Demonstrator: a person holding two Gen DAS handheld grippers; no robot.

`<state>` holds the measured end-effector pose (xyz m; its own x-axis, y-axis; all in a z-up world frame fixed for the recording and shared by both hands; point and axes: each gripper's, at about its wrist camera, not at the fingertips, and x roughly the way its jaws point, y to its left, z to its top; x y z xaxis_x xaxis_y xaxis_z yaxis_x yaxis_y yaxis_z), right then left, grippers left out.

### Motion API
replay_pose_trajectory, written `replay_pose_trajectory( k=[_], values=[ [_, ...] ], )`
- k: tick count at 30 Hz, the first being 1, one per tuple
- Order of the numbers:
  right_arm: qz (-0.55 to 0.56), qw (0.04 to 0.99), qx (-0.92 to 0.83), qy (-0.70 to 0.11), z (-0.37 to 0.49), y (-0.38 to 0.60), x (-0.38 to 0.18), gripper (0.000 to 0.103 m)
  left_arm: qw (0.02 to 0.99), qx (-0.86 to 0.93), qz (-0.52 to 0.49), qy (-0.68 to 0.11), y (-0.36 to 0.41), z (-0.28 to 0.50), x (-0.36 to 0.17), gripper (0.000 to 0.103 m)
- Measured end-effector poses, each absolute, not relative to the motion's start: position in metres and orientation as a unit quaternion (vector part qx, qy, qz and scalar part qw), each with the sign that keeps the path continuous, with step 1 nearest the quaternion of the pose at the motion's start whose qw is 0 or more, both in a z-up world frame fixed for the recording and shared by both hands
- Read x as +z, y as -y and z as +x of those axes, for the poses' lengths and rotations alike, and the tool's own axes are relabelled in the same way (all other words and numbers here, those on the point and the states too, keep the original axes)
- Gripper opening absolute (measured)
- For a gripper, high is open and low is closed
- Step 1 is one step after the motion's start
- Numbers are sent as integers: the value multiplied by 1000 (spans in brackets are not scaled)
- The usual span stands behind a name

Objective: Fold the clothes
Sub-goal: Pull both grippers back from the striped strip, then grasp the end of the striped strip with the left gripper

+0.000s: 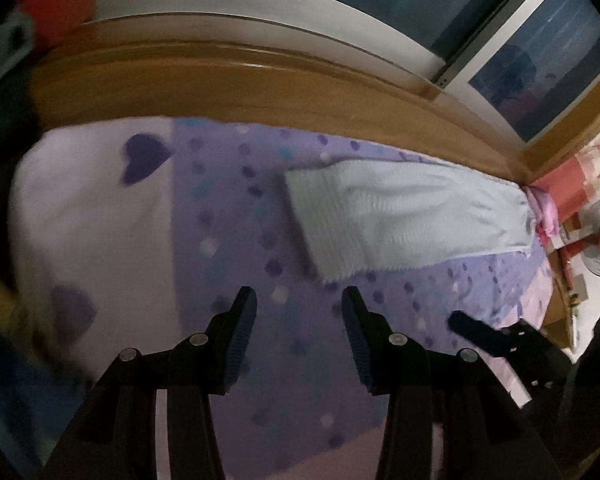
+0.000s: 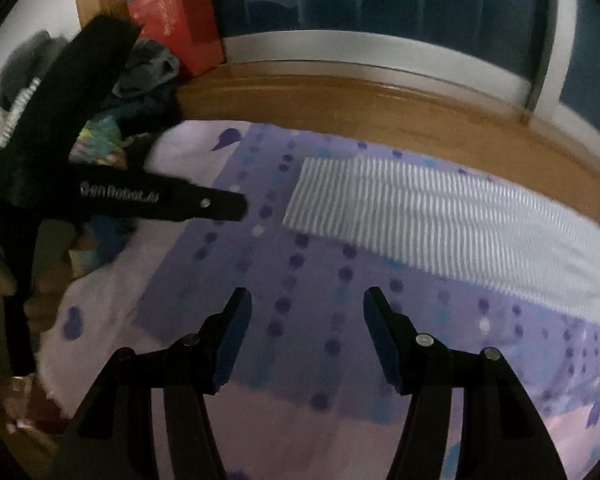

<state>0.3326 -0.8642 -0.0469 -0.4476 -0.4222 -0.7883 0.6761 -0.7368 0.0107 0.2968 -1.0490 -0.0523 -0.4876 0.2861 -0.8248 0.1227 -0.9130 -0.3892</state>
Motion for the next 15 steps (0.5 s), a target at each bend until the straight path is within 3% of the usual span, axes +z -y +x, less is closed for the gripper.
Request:
replay_pose_trajectory(
  k=[11,15],
  values=[
    [389,290,-855,-185,289,902,-77,59,75,808,-527,252,1045,229,-89,45],
    [393,298,-847,-198,281,912,-88,59,82,815,-522,237,1037,222,-88,58]
  ],
)
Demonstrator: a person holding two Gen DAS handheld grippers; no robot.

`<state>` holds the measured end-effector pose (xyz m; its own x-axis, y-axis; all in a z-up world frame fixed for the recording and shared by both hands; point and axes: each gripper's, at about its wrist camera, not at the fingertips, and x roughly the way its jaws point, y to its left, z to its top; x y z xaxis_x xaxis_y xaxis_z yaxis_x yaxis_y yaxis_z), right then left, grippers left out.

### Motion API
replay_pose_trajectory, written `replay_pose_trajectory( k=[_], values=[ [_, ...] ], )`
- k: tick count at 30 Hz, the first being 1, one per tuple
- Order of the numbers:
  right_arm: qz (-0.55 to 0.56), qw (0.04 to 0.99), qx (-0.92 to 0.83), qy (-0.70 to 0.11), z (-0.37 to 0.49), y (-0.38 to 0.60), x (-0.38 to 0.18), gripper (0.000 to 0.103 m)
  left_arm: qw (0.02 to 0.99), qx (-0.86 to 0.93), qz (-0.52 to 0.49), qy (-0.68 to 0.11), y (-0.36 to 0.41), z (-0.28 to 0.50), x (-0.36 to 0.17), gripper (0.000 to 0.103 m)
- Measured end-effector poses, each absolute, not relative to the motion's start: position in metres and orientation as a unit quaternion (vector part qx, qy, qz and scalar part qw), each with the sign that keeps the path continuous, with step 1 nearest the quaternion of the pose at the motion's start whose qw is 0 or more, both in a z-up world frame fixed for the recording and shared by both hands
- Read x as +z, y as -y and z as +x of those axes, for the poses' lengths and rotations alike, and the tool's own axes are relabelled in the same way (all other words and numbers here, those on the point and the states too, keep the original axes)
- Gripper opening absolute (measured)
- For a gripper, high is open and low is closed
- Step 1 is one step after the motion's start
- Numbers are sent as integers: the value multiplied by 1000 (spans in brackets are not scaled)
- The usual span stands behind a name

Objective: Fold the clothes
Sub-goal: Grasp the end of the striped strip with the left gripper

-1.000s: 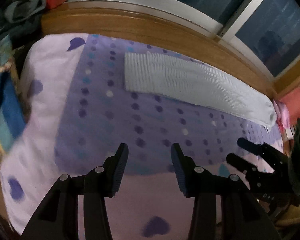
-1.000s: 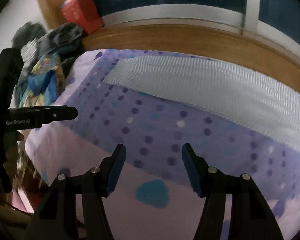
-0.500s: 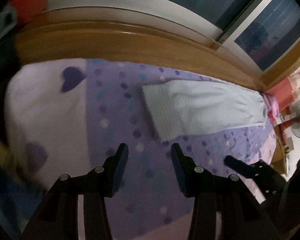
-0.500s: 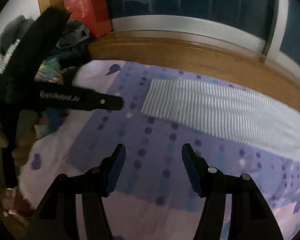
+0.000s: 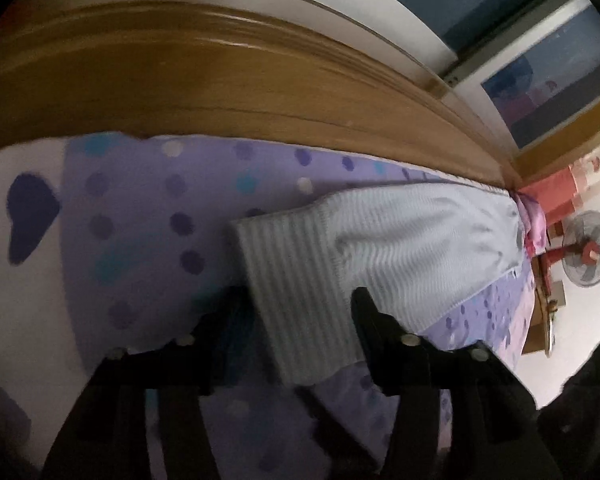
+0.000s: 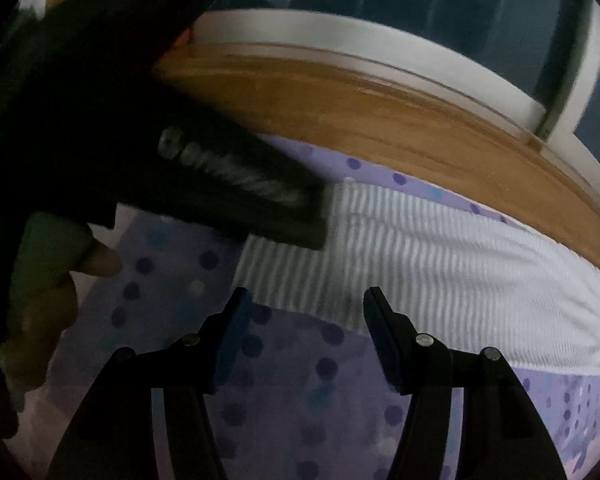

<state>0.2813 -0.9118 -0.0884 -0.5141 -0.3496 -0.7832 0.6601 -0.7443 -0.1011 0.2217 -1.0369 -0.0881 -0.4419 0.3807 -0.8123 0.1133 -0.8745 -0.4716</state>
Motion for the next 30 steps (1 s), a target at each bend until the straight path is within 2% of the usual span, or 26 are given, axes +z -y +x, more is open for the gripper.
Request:
replay_pose_trajectory(
  k=[2,3,4,6,8,10,16,24,30],
  values=[
    [393,308,-847,-181,277,910,-92,59,80,820,-517,233,1036,219,-88,58],
    [394,311,-846,-178,276,910,-94,59,79,822,-514,231,1036,218,-89,52],
    [396,312,-845,-178,274,910,-95,58,78,824,-512,229,1036,217,-89,36],
    [397,313,-846,-171,271,907,-98,53,79,822,-513,232,1039,217,-92,14],
    [395,311,-848,-167,269,904,-98,46,78,822,-511,239,1040,217,-94,13],
    [395,308,-851,-157,266,899,-98,35,75,824,-507,240,1038,218,-92,10],
    [394,328,-852,-109,254,879,-94,20,70,837,-495,225,1023,220,-68,9],
    [394,366,-843,9,241,830,-76,20,76,845,-485,212,993,209,-29,9],
    [403,345,-843,85,223,771,-67,22,85,844,-494,191,946,183,-21,9]
  ],
)
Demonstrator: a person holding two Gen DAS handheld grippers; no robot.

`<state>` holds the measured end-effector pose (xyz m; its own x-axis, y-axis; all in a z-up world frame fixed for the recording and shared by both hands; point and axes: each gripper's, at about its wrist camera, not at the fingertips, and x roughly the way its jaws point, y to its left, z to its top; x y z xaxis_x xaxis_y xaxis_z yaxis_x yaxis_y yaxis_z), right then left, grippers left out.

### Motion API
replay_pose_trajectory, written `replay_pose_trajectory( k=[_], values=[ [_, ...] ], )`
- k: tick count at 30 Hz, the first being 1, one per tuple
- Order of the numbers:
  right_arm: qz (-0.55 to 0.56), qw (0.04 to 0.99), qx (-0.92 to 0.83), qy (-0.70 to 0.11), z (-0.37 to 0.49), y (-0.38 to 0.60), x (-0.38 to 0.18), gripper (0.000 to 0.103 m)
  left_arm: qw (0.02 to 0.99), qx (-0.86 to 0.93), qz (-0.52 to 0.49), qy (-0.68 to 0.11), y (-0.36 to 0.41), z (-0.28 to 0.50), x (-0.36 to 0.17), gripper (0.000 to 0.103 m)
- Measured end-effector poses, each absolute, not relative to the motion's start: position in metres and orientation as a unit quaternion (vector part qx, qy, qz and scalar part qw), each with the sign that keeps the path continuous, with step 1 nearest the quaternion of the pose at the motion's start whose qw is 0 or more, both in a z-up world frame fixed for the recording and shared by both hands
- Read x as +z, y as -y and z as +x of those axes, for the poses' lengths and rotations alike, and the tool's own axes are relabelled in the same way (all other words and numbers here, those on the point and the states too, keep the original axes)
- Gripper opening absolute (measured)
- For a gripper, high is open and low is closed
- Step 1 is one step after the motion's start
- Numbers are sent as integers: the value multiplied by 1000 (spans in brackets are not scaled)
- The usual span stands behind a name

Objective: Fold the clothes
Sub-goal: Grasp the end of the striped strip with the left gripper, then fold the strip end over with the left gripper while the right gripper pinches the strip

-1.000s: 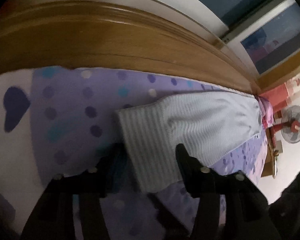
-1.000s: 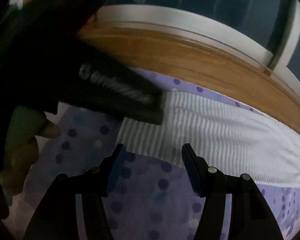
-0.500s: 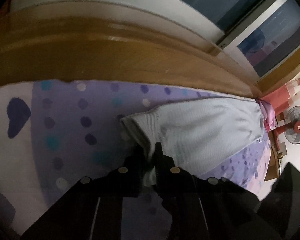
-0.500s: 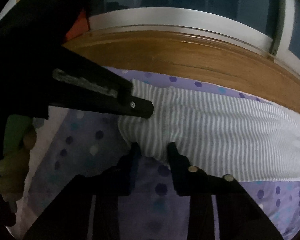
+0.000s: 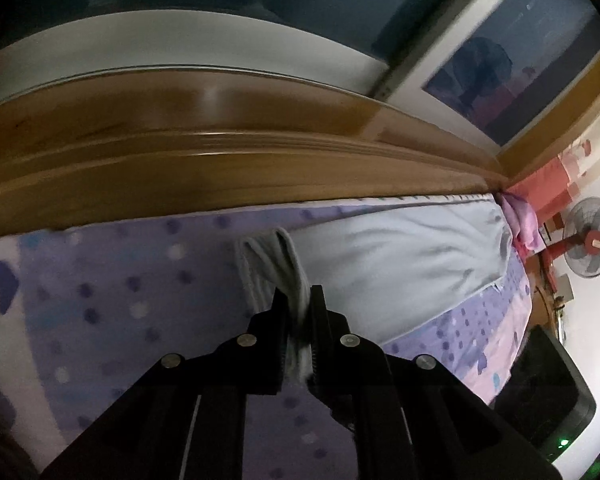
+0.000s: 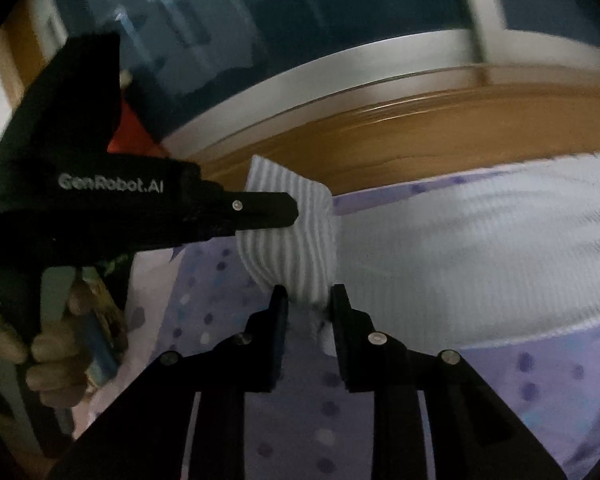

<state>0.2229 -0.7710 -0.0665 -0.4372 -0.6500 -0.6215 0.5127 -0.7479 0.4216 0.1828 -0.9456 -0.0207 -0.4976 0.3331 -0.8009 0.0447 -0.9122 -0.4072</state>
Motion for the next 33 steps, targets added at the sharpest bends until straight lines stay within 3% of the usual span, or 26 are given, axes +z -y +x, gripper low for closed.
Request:
replay_pose_trajectory(
  k=[8,12,17,25,33],
  values=[
    [421,285,-852,122,218,684,-76,23,84,829,-534,143,885,144,-48,12],
    [428,273,-851,135,215,658,-82,23,78,821,-549,136,868,136,-63,22],
    [424,294,-847,128,209,647,-75,22,70,824,-545,138,865,142,-51,25],
    [405,378,-828,88,204,677,-58,23,39,837,-525,145,881,168,-26,29],
    [419,378,-825,16,187,734,-74,23,30,821,-549,152,904,159,-64,29]
  ],
)
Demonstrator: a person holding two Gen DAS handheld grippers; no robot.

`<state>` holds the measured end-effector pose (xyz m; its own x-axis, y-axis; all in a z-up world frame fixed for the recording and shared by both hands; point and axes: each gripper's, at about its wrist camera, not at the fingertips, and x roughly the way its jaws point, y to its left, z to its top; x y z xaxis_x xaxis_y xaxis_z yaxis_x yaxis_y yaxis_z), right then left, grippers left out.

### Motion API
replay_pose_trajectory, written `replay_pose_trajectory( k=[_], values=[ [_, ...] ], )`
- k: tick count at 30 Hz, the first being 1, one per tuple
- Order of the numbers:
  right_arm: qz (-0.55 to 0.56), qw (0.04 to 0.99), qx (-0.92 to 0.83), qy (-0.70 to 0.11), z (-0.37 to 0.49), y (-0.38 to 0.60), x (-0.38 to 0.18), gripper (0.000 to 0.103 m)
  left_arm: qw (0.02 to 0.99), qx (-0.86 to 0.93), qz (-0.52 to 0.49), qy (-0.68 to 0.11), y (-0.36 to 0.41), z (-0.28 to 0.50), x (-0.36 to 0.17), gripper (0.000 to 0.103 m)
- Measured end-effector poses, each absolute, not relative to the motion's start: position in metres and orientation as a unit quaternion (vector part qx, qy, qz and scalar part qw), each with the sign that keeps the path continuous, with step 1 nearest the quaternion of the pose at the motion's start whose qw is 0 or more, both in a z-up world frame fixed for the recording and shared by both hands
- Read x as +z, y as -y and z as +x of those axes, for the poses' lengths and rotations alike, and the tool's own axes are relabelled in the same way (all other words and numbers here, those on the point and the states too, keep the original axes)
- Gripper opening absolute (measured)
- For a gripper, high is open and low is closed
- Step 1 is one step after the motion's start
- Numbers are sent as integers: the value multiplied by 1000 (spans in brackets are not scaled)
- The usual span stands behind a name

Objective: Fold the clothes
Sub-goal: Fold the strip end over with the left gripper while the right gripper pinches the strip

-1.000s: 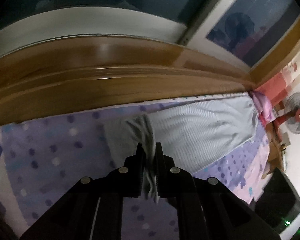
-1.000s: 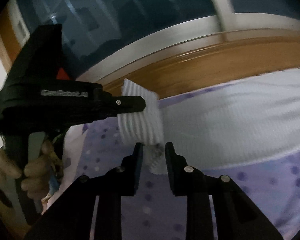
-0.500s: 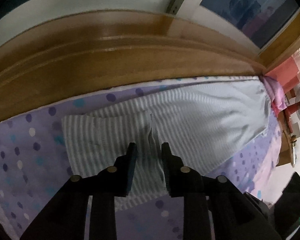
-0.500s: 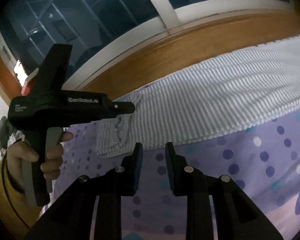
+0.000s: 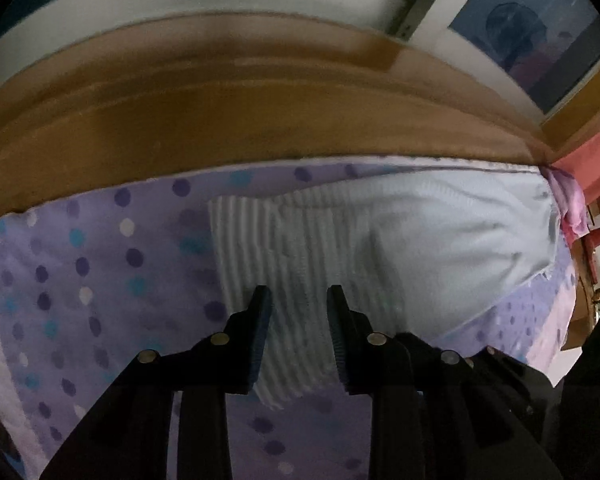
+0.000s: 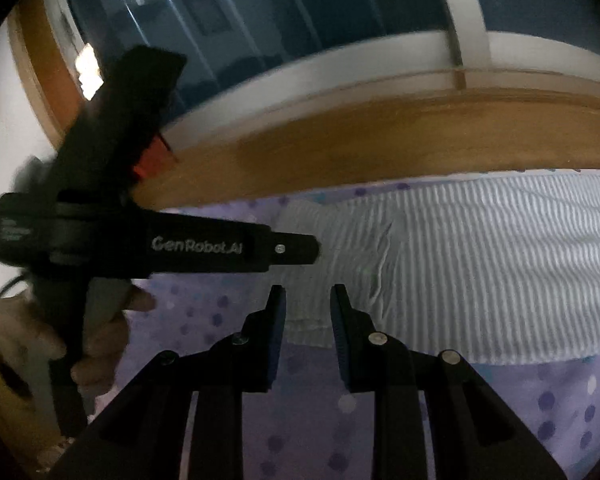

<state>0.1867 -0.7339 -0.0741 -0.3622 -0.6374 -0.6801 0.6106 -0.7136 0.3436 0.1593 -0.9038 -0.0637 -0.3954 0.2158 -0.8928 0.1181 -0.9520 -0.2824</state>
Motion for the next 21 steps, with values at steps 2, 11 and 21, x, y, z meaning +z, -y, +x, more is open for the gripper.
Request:
replay_pose_trajectory(
  k=[2,11,21],
  values=[
    [439,359,-824,0,181,739,-87,23,44,821,-548,155,907,159,-71,29],
    [436,317,-842,-6,191,740,-89,23,105,826,-524,179,930,169,-69,29],
    [373,299,-872,-103,234,792,-64,60,120,821,-503,243,967,168,-81,35]
  ],
)
